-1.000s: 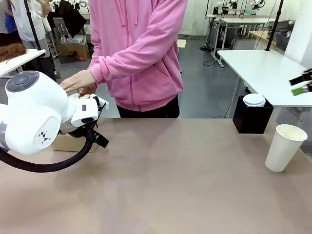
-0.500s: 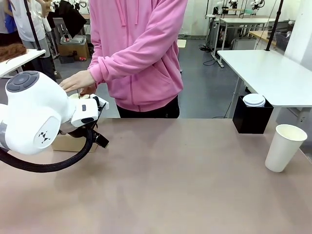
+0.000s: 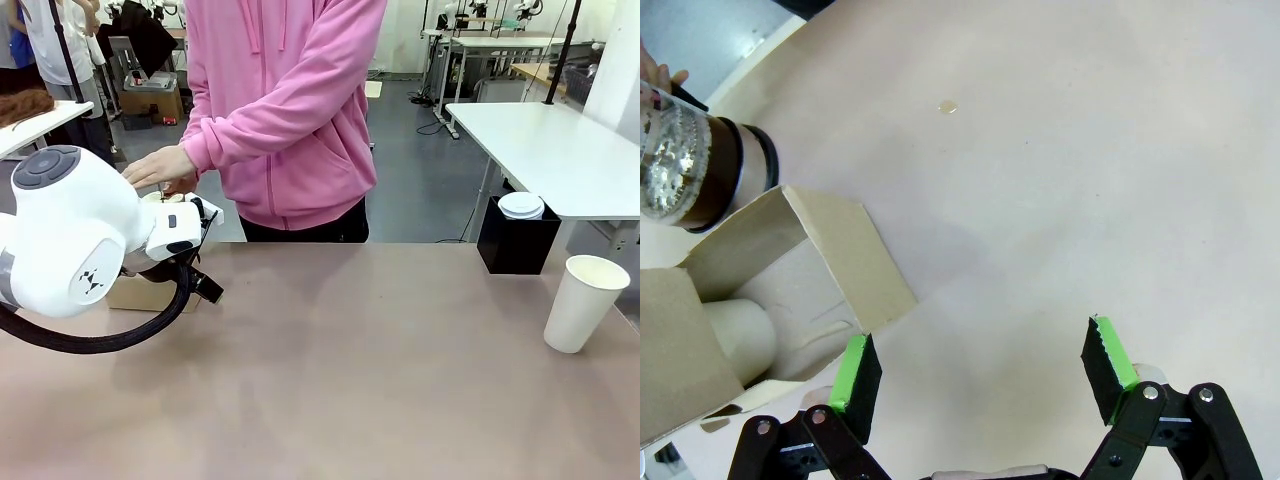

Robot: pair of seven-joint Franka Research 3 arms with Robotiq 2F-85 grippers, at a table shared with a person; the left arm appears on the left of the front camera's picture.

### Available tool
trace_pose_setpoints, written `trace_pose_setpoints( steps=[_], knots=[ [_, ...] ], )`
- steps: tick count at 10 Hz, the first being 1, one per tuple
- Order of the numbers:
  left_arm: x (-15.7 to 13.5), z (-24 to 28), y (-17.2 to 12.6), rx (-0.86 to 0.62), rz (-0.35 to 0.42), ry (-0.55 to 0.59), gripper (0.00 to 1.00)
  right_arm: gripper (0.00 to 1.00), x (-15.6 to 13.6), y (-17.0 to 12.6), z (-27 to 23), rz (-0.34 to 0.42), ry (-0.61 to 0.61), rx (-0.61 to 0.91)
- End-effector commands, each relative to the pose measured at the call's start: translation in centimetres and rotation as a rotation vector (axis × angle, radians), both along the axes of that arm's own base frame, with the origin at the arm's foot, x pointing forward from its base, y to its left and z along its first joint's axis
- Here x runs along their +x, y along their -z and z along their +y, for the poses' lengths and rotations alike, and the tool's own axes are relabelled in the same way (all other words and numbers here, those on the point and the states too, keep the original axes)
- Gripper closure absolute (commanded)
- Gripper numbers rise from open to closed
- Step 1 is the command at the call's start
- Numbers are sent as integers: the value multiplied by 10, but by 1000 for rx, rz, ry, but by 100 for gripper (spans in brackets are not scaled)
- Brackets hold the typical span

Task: Pour a drink into a cup and package it in a carrier.
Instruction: Pick up the 600 ml Paper Cup and place it in the middle top area of the table.

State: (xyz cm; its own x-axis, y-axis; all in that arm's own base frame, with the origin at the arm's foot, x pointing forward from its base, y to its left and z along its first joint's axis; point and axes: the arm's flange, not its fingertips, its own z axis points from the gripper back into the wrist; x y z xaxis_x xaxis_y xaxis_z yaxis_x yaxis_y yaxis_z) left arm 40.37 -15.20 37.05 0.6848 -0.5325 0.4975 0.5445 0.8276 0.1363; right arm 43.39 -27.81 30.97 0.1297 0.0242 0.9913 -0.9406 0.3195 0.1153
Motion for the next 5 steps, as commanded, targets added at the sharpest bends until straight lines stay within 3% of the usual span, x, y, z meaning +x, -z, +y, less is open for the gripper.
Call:
trace_pose_setpoints(
  steps=[1,5],
  knots=[
    [0,0,0,-2,0,0,0,0,-5,12,-1,-48,-50,0],
    [0,0,0,-2,0,0,0,0,-15,43,19,-27,-100,28]
  ],
)
